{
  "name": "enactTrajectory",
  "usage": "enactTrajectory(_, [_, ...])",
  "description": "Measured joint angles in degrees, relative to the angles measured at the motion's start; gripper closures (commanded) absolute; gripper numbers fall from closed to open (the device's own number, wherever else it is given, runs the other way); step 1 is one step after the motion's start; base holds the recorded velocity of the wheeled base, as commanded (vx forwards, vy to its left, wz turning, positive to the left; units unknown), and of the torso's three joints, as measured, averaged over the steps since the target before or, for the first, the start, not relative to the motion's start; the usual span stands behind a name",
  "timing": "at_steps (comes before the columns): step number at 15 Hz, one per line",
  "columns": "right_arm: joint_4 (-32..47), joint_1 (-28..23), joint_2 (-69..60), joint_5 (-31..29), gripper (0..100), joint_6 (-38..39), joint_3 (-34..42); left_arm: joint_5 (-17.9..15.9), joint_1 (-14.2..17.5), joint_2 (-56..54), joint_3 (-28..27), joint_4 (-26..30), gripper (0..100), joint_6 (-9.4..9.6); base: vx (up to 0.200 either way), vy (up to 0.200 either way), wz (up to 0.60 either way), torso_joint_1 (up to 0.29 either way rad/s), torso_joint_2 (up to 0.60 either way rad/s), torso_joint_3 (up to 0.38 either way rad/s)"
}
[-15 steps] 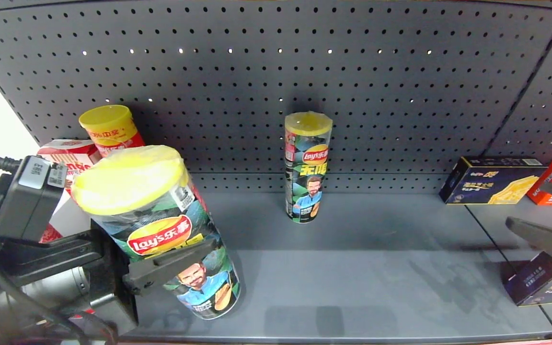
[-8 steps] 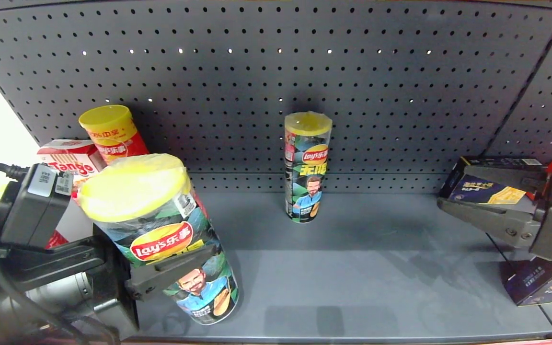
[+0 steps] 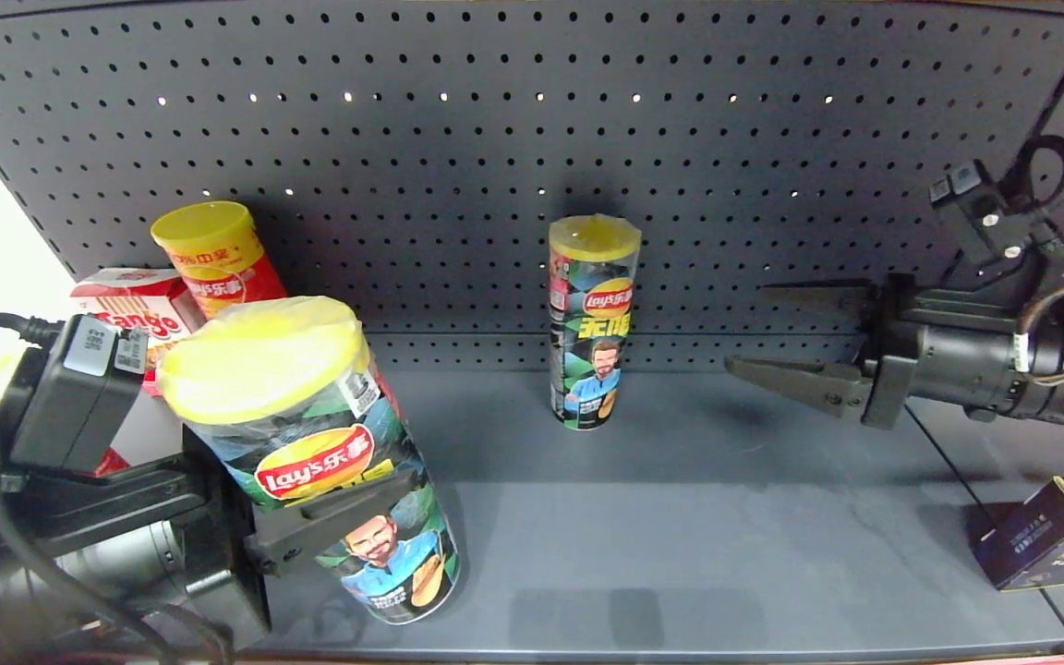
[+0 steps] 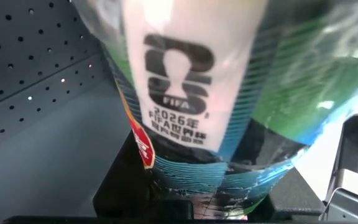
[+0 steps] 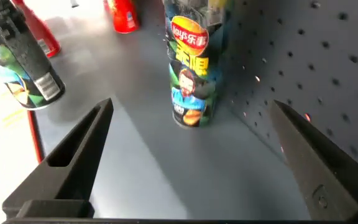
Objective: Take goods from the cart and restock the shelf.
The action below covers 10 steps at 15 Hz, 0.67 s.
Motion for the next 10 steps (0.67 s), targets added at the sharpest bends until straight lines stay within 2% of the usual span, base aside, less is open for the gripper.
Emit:
enactTrajectory(3, [-3.84,-0.44,7.0,5.75,0,-0.83,-5.63,-0.09,0.78,0.61,-0.52,-0.35,100,0.0,0.0,0.0,0.0,0.0,0.0,0.0])
enactTrajectory(7, [-4.47,-0.3,14.52,9.47,0,-0.93,-13.7,-0.3,1.9,0.89,-0.77,-0.33,100,-0.1,0.0,0.0,0.0,0.0,0.0,0.0])
enactTrajectory(10, [-4.55,0.26,17.81,11.5,0,-0.94,-15.77,-0.38,2.15,0.99,-1.16,-0.3,100,-0.4,0.0,0.0,0.0,0.0,0.0,0.0])
